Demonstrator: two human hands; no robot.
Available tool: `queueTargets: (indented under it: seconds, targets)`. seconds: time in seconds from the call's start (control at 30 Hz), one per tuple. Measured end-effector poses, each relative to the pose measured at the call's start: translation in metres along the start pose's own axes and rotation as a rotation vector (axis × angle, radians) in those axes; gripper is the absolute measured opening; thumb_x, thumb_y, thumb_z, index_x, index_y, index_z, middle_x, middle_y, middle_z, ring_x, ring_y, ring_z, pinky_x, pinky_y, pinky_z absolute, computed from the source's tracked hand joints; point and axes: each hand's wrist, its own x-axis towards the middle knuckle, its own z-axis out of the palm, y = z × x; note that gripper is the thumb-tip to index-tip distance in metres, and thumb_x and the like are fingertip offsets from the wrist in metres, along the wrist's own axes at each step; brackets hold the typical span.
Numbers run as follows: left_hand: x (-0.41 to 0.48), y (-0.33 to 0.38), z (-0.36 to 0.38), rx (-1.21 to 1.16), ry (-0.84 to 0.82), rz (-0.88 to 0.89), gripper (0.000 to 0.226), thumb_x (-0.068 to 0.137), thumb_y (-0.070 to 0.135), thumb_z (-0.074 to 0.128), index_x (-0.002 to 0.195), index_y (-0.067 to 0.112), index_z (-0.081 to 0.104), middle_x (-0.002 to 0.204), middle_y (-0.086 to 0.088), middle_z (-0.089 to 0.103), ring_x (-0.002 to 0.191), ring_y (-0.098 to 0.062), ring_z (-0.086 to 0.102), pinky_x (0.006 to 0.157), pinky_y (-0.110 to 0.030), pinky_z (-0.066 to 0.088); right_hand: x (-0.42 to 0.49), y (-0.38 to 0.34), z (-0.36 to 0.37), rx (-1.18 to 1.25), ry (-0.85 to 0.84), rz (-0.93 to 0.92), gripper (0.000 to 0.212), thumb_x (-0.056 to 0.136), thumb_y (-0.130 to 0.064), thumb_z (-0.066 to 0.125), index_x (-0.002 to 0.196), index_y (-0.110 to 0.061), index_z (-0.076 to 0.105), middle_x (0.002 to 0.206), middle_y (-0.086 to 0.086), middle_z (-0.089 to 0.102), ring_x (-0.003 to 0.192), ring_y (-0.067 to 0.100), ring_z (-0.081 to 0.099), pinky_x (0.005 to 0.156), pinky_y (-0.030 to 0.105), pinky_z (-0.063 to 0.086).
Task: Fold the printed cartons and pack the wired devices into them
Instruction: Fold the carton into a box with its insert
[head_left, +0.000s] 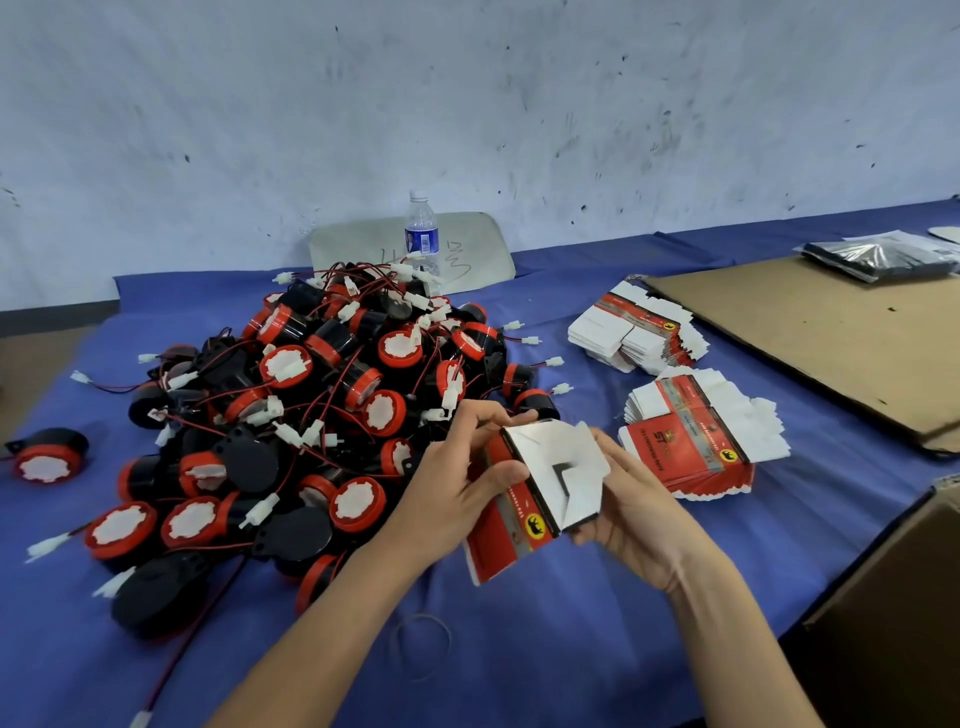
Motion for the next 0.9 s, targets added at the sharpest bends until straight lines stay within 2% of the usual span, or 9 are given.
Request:
queueTargets:
  seconds: [0.1,0.17,0.23,0.3,0.4,0.5,0.63,0.77,0.9]
  targets:
    - [0.004,0.004,0.001,0.119,-0.006,0.011,0.038,0.078,0.077,0.046,0.109,0.056,0.041,0.105,0.022,0.065,0.092,0.0,0.066,0.072,-0.011,0.048,-0.001,0.006,0.005,0.015,-0.044,0.013,0.043,0.086,-0.044,0.06,0.12,-0.019,0.062,0.095,0.012,0.068,0.076,0.024,0.067,0.051,0.032,0.056]
    - [0.004,0.004,0.003,0.154,-0.024,-0.002,0.046,0.081,0.078,0.04,0.117,0.048,0.044,0.103,0.015,0.066,0.092,-0.001,0.065,0.074,-0.012,0.048,-0.001,0.009,0.01,-0.006,-0.015,0.027,0.043,0.082,-0.035,0.066,0.121,-0.018,0.059,0.092,0.013,0.069,0.073,0.026,0.068,0.049,0.033,0.056]
    - [0.001,0.002,0.006,0.157,-0.044,-0.024,0.056,0.083,0.077,0.039,0.127,0.043,0.043,0.113,0.013,0.063,0.102,-0.003,0.063,0.084,-0.02,0.05,0.0,0.012,0.014,-0.002,0.024,0.034,0.047,0.078,-0.03,0.07,0.121,-0.018,0.059,0.092,0.015,0.069,0.072,0.029,0.068,0.047,0.034,0.056]
    - [-0.003,-0.002,0.01,0.171,-0.053,-0.044,0.067,0.078,0.071,0.053,0.137,0.049,0.031,0.132,0.019,0.05,0.12,-0.006,0.052,0.099,-0.032,0.046,0.001,0.014,0.017,0.039,0.052,0.005,0.047,0.078,-0.028,0.071,0.122,-0.017,0.059,0.098,0.017,0.07,0.075,0.032,0.069,0.049,0.035,0.057]
    - [-0.009,-0.004,0.014,0.258,-0.063,-0.051,0.109,0.058,0.061,0.077,0.141,0.059,0.006,0.14,0.032,0.029,0.134,-0.01,0.035,0.107,-0.041,0.04,0.002,0.016,0.019,0.028,0.1,-0.073,0.038,0.078,-0.023,0.07,0.115,-0.025,0.065,0.107,0.014,0.071,0.087,0.031,0.071,0.058,0.036,0.057]
    - [-0.008,-0.007,0.013,0.288,-0.109,-0.048,0.126,0.051,0.058,0.085,0.137,0.065,-0.007,0.137,0.037,0.025,0.132,0.002,0.034,0.108,-0.029,0.04,0.001,0.017,0.023,-0.062,0.137,-0.138,0.039,0.079,-0.022,0.068,0.118,-0.024,0.064,0.106,0.014,0.072,0.089,0.029,0.07,0.062,0.037,0.056]
    - [-0.005,-0.009,0.016,0.295,-0.083,-0.03,0.118,0.054,0.054,0.084,0.131,0.07,-0.004,0.132,0.037,0.031,0.127,0.006,0.039,0.099,-0.011,0.038,0.0,0.021,0.025,-0.243,0.217,-0.23,0.036,0.088,-0.018,0.065,0.123,-0.023,0.059,0.099,0.008,0.073,0.087,0.022,0.069,0.067,0.034,0.057]
    - [-0.005,-0.012,0.018,0.319,-0.067,0.001,0.118,0.056,0.054,0.084,0.134,0.068,-0.003,0.134,0.035,0.032,0.128,0.004,0.038,0.1,-0.009,0.036,0.002,0.021,0.024,-0.365,0.232,-0.263,0.04,0.094,-0.009,0.058,0.13,-0.027,0.053,0.102,0.0,0.071,0.088,0.016,0.068,0.068,0.029,0.055]
    - [-0.006,-0.011,0.018,0.35,-0.065,-0.012,0.117,0.054,0.055,0.083,0.133,0.068,-0.004,0.135,0.035,0.031,0.127,0.007,0.037,0.098,-0.006,0.033,0.002,0.02,0.022,-0.431,0.221,-0.282,0.041,0.095,-0.005,0.055,0.126,-0.031,0.054,0.108,0.0,0.07,0.093,0.019,0.066,0.074,0.032,0.055]
